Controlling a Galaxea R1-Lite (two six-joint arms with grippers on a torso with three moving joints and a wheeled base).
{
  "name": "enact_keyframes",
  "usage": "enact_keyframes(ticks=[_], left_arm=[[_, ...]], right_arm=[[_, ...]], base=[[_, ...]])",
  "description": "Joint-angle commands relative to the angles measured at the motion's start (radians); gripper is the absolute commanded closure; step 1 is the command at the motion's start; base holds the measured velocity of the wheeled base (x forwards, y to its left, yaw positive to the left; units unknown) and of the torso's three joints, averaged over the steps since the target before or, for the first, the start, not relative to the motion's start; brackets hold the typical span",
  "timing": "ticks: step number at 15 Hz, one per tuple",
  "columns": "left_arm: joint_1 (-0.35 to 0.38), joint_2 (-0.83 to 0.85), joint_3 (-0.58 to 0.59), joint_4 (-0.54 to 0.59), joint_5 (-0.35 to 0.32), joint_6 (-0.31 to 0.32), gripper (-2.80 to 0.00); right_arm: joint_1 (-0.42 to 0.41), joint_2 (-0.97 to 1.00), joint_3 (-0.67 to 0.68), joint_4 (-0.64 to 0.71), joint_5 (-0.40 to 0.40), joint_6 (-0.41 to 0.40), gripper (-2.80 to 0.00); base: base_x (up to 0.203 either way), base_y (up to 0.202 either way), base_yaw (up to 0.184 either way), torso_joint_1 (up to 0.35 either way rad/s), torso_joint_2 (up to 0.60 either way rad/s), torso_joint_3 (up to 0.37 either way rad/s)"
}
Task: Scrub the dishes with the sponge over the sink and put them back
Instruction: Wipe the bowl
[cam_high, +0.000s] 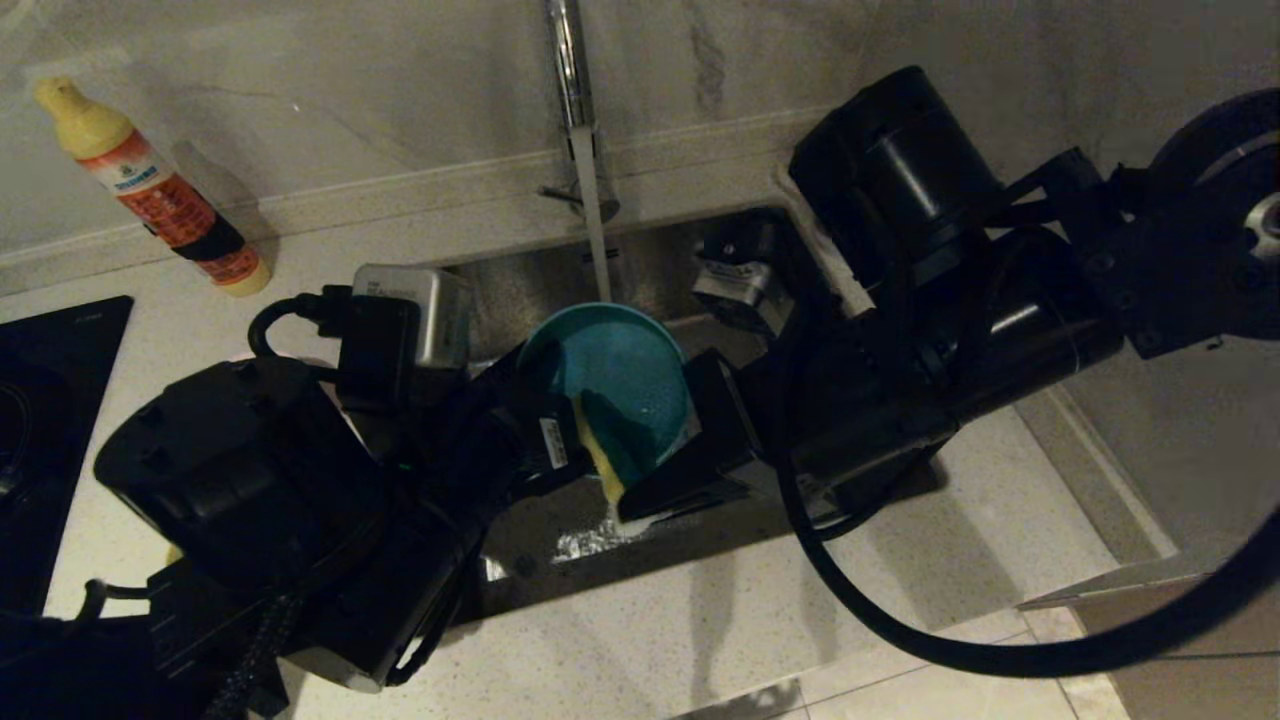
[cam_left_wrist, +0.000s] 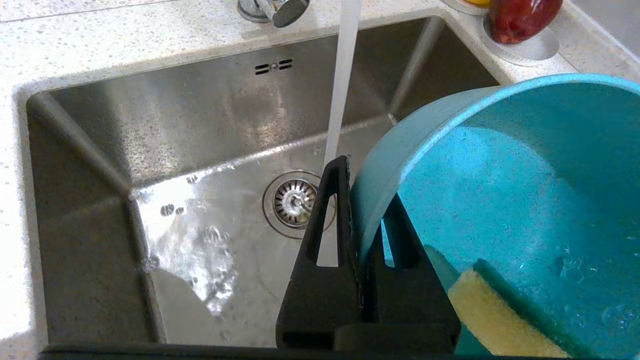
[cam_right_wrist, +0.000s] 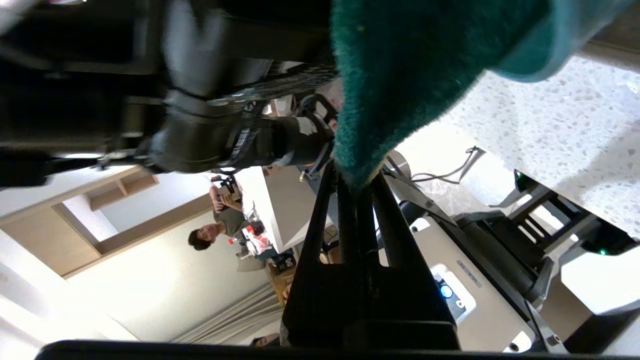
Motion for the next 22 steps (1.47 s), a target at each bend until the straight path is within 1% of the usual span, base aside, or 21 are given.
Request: enact_keyframes(ticks=[1, 5, 9, 17, 18, 22], left_arm=[[0.000, -0.004, 0.011, -0.008, 0.002, -0.001, 0.00], [0.000, -0.006, 0.023, -0.008, 0.001, 0.001, 0.00], [-0.002, -0.007, 0.055, -0.009, 0.002, 0.006, 0.00], [-0.018, 0.013, 0.095, -0.039, 0.002, 0.013, 0.00], [-0.021, 0.019, 0.106, -0.058, 0.001, 0.014, 0.00], [-0.031, 0.024, 0.132, -0.071, -0.001, 0.012, 0.00]], right_arm=[[-0.007, 0.024, -0.006, 0.000, 0.003, 0.003, 0.00], [-0.038, 0.021, -0.058, -0.012, 0.004, 0.006, 0.00], [-0.097, 0.003, -0.086, -0.011, 0.006, 0.009, 0.00], [-0.098, -0.039, -0.106, -0.012, 0.006, 0.003, 0.00], [-0.096, -0.035, -0.106, -0.012, 0.006, 0.000, 0.00], [-0.075, -0.017, -0.103, -0.030, 0.009, -0.010, 0.00]], base=[[0.000, 0.000, 0.000, 0.000, 0.00, 0.000], [0.000, 0.000, 0.000, 0.000, 0.00, 0.000], [0.000, 0.000, 0.000, 0.000, 0.00, 0.000], [0.000, 0.000, 0.000, 0.000, 0.00, 0.000], [0.000, 0.000, 0.000, 0.000, 0.00, 0.000], [0.000, 0.000, 0.000, 0.000, 0.00, 0.000]])
